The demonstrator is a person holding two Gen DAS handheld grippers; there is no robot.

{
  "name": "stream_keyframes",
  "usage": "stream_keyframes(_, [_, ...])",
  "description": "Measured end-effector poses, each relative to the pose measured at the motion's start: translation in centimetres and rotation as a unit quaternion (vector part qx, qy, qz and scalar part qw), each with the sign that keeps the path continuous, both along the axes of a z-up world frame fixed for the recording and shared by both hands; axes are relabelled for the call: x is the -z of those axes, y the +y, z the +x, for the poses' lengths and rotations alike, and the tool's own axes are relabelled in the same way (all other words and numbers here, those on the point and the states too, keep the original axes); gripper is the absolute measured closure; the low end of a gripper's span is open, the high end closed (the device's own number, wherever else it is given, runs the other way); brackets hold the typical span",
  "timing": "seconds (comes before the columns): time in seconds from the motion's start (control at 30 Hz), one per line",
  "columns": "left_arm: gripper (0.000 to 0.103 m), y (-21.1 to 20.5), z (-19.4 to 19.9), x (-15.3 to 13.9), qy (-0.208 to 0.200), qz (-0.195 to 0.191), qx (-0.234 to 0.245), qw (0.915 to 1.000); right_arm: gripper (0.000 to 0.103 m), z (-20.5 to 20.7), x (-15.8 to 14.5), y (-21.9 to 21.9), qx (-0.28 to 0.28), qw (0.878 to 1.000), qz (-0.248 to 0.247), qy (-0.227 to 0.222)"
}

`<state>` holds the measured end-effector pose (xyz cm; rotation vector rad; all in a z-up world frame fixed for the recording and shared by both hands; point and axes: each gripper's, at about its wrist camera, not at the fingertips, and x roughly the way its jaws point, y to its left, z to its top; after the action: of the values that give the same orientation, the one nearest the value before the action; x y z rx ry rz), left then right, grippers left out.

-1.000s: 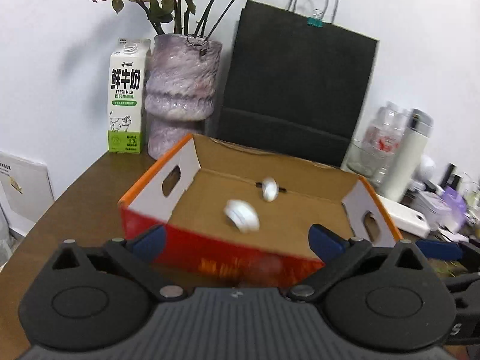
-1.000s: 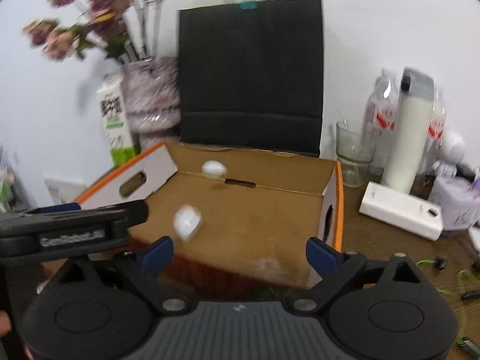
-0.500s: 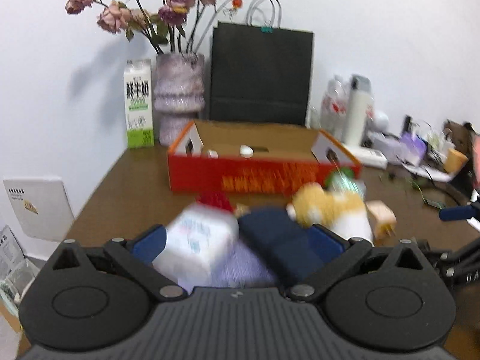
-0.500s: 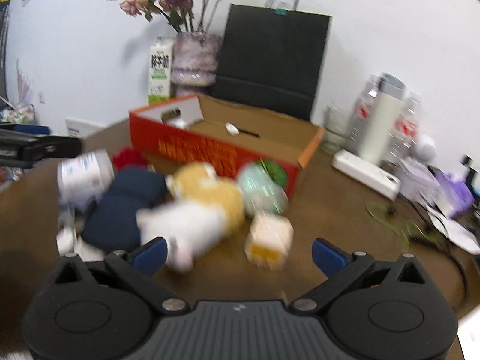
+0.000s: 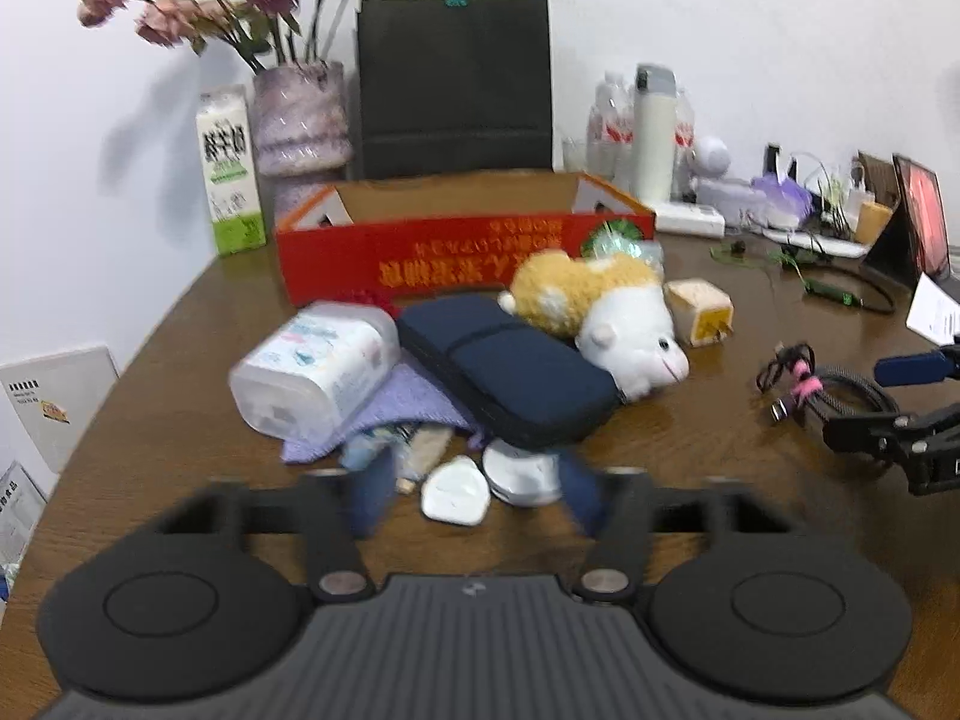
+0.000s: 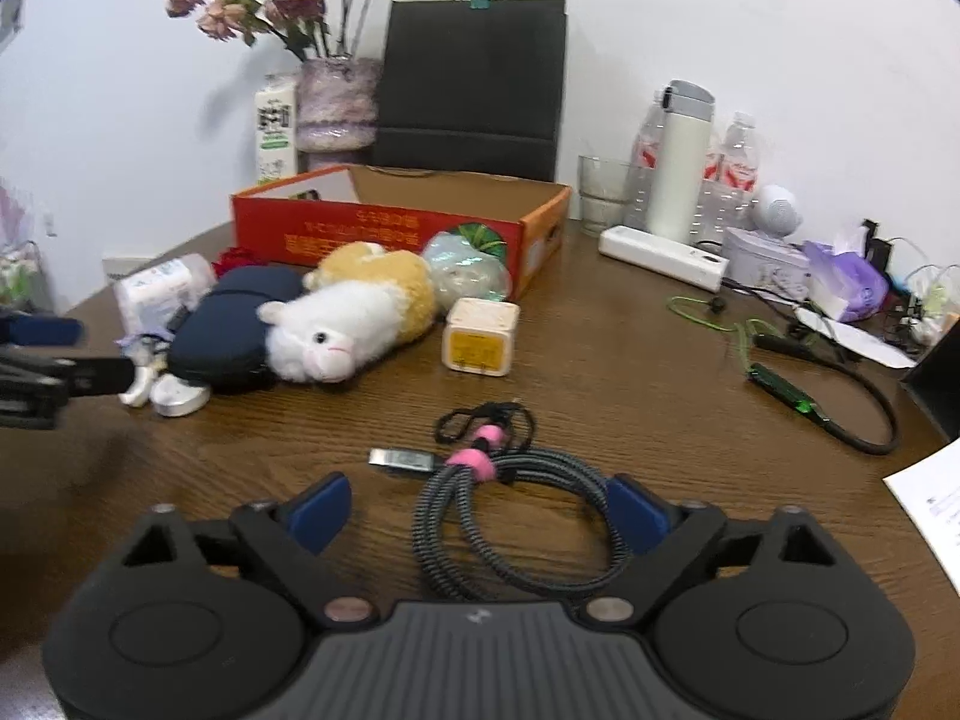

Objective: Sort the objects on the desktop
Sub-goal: 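Grasp the white egg-shaped item with the left tool while the right tool grasps the braided cable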

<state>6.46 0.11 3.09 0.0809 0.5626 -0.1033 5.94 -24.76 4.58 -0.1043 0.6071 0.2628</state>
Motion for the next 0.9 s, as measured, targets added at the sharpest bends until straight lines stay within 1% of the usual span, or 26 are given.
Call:
stream_keyframes(0.03, [0.067, -0.1, 0.2, 0.2, 0.007, 0.0, 0.002, 1.0, 0.03, 0.0, 0.0, 0.1, -0.006, 1.0, 0.0, 0.003])
stream_keyframes(0.07, [0.07, -0.2, 0.5, 0.5, 0.014, 0.0, 0.001, 0.9999, 0.035, 0.0, 0.1, 0.2, -0.008, 1.0, -0.001, 0.005])
stream_keyframes(0.13, [0.07, -0.2, 0.8, 0.8, 0.022, 0.005, -0.006, 0.9997, 0.061, 0.1, 0.3, 0.3, -0.012, 1.0, 0.0, 0.013])
stream_keyframes(0.17, [0.07, -0.2, 1.0, 1.0, 0.024, 0.005, -0.01, 0.9996, 0.063, 0.1, 0.4, 0.4, -0.012, 1.0, 0.002, 0.016])
stream_keyframes(0.23, [0.068, 0.1, 1.1, 1.1, 0.025, 0.0, -0.016, 0.9996, 0.063, 0.2, 0.6, 0.3, -0.011, 1.0, 0.005, 0.021])
stream_keyframes(0.33, [0.052, 0.5, 1.6, 1.1, 0.028, -0.005, -0.028, 0.9992, 0.063, 0.2, 0.8, 0.3, -0.011, 1.0, 0.003, 0.025])
stream_keyframes(0.37, [0.051, 0.7, 1.8, 1.1, 0.029, -0.009, -0.028, 0.9992, 0.063, 0.3, 1.0, 0.4, -0.012, 0.999, 0.0, 0.03])
stream_keyframes(0.4, [0.051, 0.8, 1.9, 1.0, 0.032, -0.015, -0.025, 0.9991, 0.066, 0.4, 1.2, 0.4, -0.013, 0.999, -0.002, 0.033])
stream_keyframes(0.43, [0.056, 0.9, 2.1, 1.0, 0.036, -0.022, -0.022, 0.9989, 0.076, 0.3, 1.3, 0.5, -0.019, 0.999, 0.002, 0.032])
stream_keyframes(0.47, [0.069, 1.0, 2.1, 0.9, 0.039, -0.032, -0.014, 0.9986, 0.077, 0.3, 1.2, 0.5, -0.027, 0.999, 0.005, 0.033])
stream_keyframes(0.5, [0.077, 1.0, 2.1, 0.8, 0.041, -0.035, -0.009, 0.9985, 0.08, 0.2, 1.2, 0.7, -0.033, 0.999, 0.004, 0.033])
stream_keyframes(0.57, [0.076, 0.8, 1.8, 0.8, 0.039, -0.031, -0.007, 0.9987, 0.081, -0.2, 1.1, 0.9, -0.036, 0.999, -0.001, 0.026])
stream_keyframes(0.63, [0.076, 0.9, 1.4, 0.8, 0.034, -0.042, -0.011, 0.9985, 0.082, -0.4, 0.9, 0.8, -0.037, 0.999, 0.014, 0.023])
stream_keyframes(0.73, [0.076, 1.1, 0.4, 0.2, 0.015, -0.05, -0.009, 0.9986, 0.082, -0.9, 0.4, 0.6, -0.033, 0.999, 0.023, 0.007])
stream_keyframes(0.9, [0.076, 0.8, -1.0, -1.4, -0.018, -0.048, -0.005, 0.9987, 0.082, -1.4, -0.9, 0.6, -0.034, 0.999, 0.036, -0.017])
